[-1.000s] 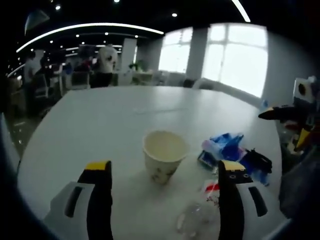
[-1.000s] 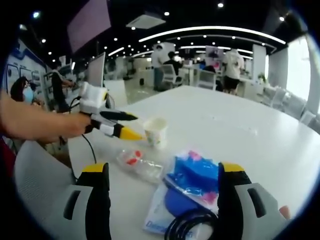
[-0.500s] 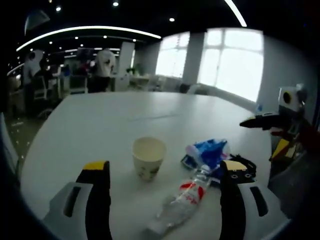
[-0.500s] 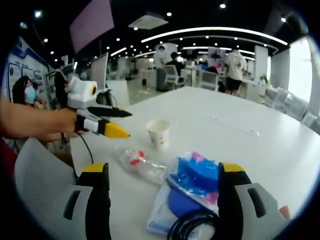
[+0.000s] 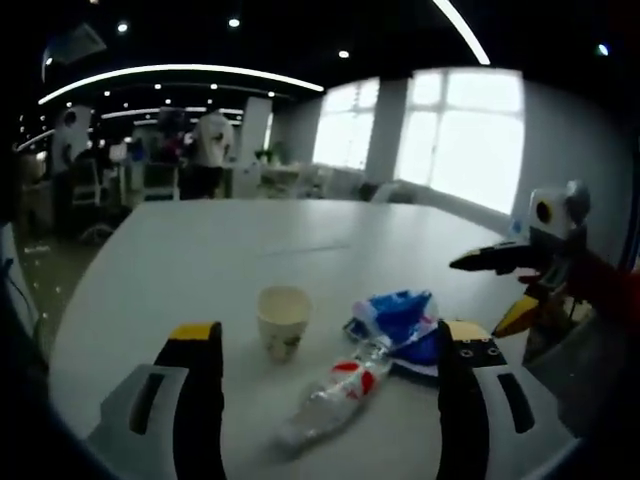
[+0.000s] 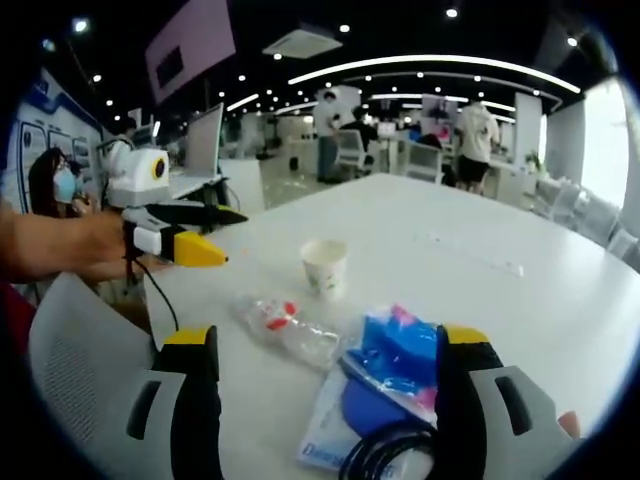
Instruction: Arrange the tabletop items into an orderly group along one side of the table until the central work area is clear of visible clutter.
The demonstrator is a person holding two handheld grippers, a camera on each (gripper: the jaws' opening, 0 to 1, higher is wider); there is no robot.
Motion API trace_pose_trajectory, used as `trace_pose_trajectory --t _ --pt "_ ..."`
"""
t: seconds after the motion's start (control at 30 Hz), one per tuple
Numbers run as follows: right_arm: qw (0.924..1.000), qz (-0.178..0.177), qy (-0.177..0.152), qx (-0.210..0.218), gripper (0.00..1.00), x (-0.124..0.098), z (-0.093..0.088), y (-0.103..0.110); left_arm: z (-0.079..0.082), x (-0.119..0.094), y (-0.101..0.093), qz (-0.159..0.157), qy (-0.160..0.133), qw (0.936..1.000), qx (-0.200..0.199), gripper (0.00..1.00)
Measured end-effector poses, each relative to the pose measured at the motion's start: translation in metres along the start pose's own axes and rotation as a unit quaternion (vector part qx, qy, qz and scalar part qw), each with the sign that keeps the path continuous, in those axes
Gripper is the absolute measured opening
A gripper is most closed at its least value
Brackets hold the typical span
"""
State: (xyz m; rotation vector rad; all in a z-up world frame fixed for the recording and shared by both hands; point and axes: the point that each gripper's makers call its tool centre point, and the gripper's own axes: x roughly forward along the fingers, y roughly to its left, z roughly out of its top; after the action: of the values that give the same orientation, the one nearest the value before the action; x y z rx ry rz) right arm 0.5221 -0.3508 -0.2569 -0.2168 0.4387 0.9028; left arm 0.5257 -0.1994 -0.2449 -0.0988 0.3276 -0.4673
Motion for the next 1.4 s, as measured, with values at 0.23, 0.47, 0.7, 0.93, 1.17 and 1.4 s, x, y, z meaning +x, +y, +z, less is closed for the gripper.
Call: trace_pose_trajectory --t 0.23,0.47,0.7,0.93,1.17,1.4 --pt "1.0 0.005 -0.001 -0.001 0.89 0.0 0.001 0.003 -0.001 -0.012 -0.009 -0.002 -0.002 1.0 0.001 0.84" --pt "0.9998 0.015 0.002 -0.012 0.89 0.003 0.003 0.01 -0.003 -0.024 -0.016 0.001 -0.001 1.0 0.002 0.84" --pt "0.9988 0.033 0.007 -0.034 0.89 0.01 0.009 0.016 -0.009 -0.029 -0.016 0.007 0.0 1.0 -0.003 0.83" --pt "0.996 0.049 0.024 -0.07 0.89 0.023 0.01 0.015 -0.012 -0.03 -0.015 0.011 0.005 0.9999 -0.004 0.83" --pt "0.9912 0.073 0.049 -0.099 0.89 0.04 0.007 0.015 -0.015 -0.035 -0.013 0.016 0.01 0.9998 -0.007 0.83" --pt "0.9854 0.092 0.07 -0.125 0.88 0.055 0.003 0.016 -0.015 -0.038 -0.011 0.022 0.008 0.9996 -0.012 0.82"
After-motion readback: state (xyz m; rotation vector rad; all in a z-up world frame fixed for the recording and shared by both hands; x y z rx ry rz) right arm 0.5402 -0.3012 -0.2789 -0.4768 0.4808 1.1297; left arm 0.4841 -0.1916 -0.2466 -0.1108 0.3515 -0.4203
